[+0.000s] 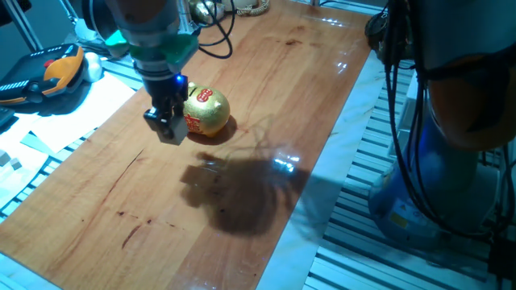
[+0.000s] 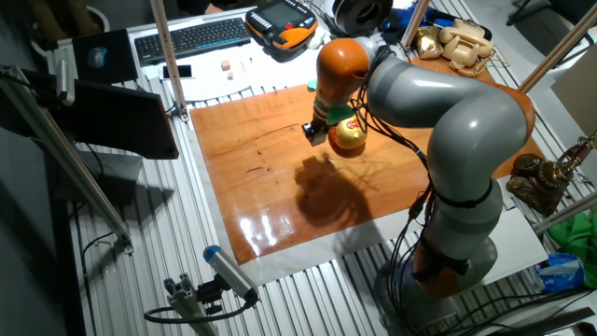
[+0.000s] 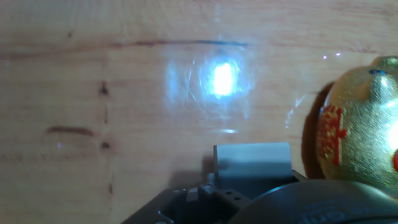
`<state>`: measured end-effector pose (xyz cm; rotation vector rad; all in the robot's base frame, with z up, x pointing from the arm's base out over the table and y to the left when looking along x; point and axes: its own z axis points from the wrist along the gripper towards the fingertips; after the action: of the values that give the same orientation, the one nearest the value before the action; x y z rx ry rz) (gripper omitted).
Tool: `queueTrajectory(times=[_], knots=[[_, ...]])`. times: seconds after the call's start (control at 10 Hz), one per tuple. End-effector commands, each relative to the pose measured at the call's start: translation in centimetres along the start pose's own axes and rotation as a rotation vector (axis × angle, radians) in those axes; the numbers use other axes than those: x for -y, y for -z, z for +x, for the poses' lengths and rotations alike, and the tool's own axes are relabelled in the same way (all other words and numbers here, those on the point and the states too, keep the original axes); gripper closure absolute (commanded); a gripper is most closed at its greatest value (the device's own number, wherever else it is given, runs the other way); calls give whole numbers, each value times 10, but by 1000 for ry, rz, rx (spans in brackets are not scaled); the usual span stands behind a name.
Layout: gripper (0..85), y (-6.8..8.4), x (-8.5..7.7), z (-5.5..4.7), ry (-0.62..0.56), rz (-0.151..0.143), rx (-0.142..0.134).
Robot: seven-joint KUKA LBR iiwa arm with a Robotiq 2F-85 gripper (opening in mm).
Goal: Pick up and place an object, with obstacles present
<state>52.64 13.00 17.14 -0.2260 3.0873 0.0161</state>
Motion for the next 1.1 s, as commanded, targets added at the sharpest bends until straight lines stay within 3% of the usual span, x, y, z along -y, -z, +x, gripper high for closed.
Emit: queueTrajectory(times=[0.0,0.2,0.4,0.7,1.0], knots=[[850,-1,3,2,9,-4,-1],[850,-1,3,2,9,8,11],[850,-1,3,2,-72,3,12],[850,-1,3,2,-113,17,0],[850,-1,3,2,-76,60,-13]])
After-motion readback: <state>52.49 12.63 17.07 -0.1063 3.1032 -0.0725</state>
